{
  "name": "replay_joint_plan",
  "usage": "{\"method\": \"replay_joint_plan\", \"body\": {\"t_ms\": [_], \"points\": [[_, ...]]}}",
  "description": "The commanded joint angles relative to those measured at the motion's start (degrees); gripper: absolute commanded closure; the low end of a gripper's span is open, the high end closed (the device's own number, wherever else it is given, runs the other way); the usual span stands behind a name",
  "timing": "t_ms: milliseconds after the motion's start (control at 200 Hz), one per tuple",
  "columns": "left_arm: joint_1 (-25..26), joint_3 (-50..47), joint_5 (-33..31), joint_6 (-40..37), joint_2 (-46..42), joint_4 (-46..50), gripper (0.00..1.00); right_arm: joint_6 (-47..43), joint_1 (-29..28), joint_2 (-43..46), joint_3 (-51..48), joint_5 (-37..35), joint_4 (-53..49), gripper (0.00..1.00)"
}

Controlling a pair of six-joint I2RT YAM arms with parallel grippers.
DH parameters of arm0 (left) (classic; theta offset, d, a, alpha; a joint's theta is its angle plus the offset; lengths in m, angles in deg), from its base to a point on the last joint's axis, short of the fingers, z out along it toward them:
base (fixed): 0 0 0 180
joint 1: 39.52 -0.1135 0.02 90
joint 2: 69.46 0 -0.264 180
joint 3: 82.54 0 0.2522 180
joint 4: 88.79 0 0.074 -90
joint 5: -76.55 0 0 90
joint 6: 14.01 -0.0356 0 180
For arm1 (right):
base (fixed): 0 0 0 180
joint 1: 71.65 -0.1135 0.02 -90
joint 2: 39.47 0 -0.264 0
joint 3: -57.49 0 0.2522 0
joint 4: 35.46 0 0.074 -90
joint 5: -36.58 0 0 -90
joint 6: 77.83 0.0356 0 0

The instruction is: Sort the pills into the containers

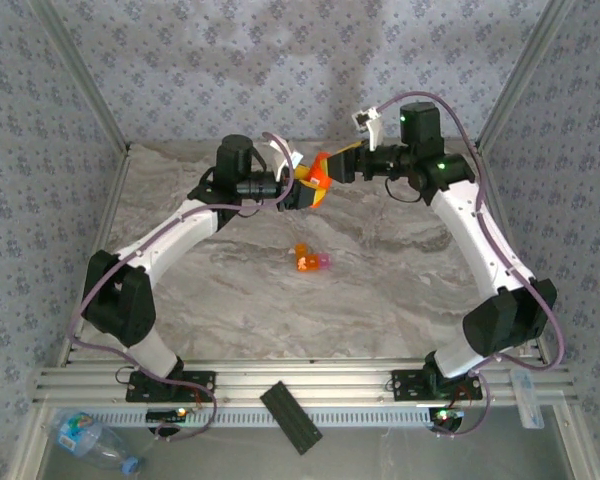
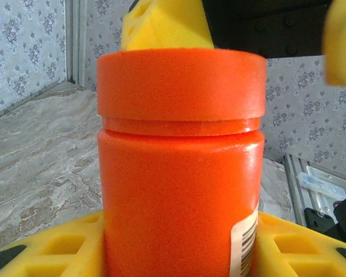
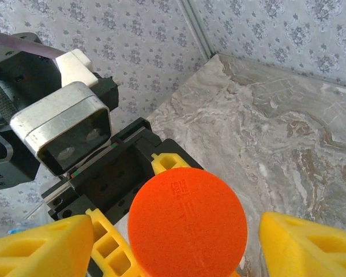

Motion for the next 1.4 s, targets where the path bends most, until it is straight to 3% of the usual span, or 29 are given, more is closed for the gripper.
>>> {"method": "replay_joint_plan", "body": {"t_ms": [0,125,330,435,620,780,984,1204,1309,1399], "points": [[0.22,2.25,2.34,-1.1,-0.17,-0.48,1.0,-0.57,-0.29,-1.09,2.1,1.5,-1.08,0.27],[0.17,2.46,2.43,-1.14,-0.17,-0.38,1.0,-0.57,-0.3,-1.48,2.23,1.59,-1.28,0.35],[0.25,2.55,1.69,-1.22,-0.12,-0.73,1.0,0.84,-0.39,-1.68,1.62,1.7,-0.37,0.65],[0.56,2.12,-1.11,-1.19,-0.44,-1.56,1.0,3.37,-1.49,-1.46,0.35,0.08,1.27,0.68],[2.43,-0.94,-14.22,-3.67,-2.52,-4.27,1.0,10.5,-6.35,-2.29,-1.08,-12.45,0.91,0.73],[5.91,-3.86,-26.91,-6.06,-3.57,-7.99,1.0,20.28,-10.77,-3.56,-2.77,-26.32,2.57,0.73],[9.36,-4.83,-34.19,-8.99,-2.7,-9.48,1.0,26.32,-13.37,-5.78,-3.19,-28.24,7.3,0.72],[8.64,-5.36,-34.12,-7.93,-2.47,-9.98,1.0,24.57,-9.72,-1.91,-4.17,-24.87,6.31,0.66],[6.85,-5.27,-30.55,-6.56,-2.93,-10.02,1.0,23.56,-5.4,1.98,-6.32,-21.47,6.98,0.56],[4.59,-5.35,-23.7,-4.0,-3.24,-10.78,1.0,20.82,-2.31,4.51,-7.5,-17.36,7.16,0.45]]}}
